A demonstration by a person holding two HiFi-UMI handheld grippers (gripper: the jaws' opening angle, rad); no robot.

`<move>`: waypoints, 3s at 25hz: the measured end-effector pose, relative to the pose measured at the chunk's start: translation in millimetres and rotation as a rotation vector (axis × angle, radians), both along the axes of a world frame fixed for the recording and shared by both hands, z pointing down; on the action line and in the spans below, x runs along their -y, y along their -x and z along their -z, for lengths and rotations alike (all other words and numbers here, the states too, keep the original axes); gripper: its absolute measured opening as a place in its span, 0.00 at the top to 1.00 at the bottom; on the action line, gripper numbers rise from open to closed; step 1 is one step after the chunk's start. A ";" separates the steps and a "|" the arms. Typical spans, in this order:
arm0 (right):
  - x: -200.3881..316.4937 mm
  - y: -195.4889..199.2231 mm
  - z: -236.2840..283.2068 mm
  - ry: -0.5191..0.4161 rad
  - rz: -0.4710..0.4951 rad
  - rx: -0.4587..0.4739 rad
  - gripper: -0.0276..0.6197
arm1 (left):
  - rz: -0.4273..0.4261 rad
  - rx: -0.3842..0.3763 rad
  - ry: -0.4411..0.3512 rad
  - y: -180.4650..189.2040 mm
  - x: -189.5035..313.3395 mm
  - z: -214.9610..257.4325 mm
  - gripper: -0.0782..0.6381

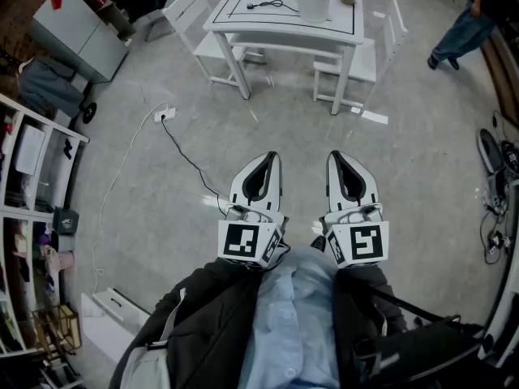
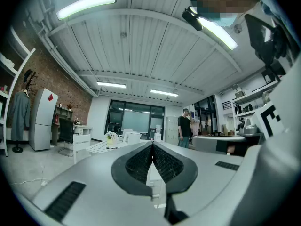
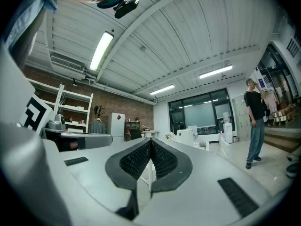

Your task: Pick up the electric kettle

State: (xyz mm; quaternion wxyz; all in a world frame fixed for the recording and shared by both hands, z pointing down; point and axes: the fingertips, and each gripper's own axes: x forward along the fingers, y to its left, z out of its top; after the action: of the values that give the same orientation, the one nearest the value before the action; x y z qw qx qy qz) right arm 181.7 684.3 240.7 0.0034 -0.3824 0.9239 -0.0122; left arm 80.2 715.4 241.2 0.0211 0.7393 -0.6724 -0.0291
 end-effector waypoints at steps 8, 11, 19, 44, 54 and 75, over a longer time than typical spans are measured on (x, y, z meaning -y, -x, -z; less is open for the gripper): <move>-0.2 0.7 -1.6 0.002 0.003 0.003 0.93 | -0.005 0.002 0.005 -1.0 0.8 -2.0 0.88; -0.9 -0.3 -4.0 0.007 0.003 0.003 0.93 | -0.008 -0.005 0.011 -3.1 0.6 -5.3 0.88; 3.4 -17.5 -10.2 0.037 0.018 0.055 0.93 | -0.017 0.007 0.031 -23.8 7.7 -12.4 0.88; 45.9 -49.7 -34.7 0.081 0.080 0.018 0.93 | 0.030 -0.034 0.055 -60.8 46.4 -33.4 0.88; 102.7 20.0 -39.7 0.079 0.073 -0.007 0.93 | 0.007 -0.055 0.060 5.0 109.4 -36.9 0.88; 173.9 116.0 -31.7 0.059 -0.014 -0.029 0.93 | -0.081 -0.079 0.040 99.5 189.7 -34.1 0.88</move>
State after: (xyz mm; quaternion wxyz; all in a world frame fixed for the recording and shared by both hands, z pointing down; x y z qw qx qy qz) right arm 65.7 510.4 272.4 -0.0211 -0.3889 0.9204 -0.0337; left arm -19.3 525.8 275.4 0.0634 0.7636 -0.6410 -0.0439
